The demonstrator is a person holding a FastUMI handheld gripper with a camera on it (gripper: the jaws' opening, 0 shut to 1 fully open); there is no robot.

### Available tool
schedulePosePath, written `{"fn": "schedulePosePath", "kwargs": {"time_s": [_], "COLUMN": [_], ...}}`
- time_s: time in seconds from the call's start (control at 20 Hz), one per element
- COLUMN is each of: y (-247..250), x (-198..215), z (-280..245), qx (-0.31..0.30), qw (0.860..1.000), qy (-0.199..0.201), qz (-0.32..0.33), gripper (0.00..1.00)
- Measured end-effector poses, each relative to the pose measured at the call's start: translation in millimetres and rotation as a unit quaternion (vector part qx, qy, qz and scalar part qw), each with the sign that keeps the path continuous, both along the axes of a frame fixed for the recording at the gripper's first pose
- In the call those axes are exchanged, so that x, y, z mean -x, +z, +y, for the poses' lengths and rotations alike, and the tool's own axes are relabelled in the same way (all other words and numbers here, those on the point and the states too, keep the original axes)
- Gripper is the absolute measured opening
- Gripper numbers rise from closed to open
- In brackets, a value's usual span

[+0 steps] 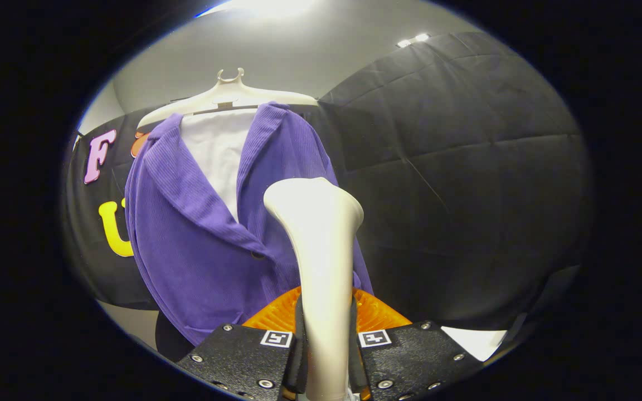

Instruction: Iron the clothes twice with a garment steamer, once on the left side and once on the right side.

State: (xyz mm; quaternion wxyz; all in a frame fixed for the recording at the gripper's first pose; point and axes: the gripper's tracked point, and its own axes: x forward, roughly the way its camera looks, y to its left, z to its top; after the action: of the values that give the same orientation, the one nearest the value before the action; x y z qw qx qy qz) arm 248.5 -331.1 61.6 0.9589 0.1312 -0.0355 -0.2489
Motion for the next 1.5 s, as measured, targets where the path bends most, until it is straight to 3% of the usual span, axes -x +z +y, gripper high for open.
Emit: {"fn": "schedulePosePath", "kwargs": {"time_s": [0.3,0.5,0.9,1.5], "y": [60.1,83.3,31.8,-74.5], "x": [-28.0,-45.5,-74.4,-55.2], "z": [-3.1,-1.1,-7.4,-6.7], "qx": [0.046,0.033,0.001,-0.047], "qw": [0.997,0.994,0.997,0.997], "qy": [0.031,0.047,0.060,0.062], "qz": [-0.052,-0.092,-0.042,0.028], "gripper": [0.29,0.28,0.29,0.29]}}
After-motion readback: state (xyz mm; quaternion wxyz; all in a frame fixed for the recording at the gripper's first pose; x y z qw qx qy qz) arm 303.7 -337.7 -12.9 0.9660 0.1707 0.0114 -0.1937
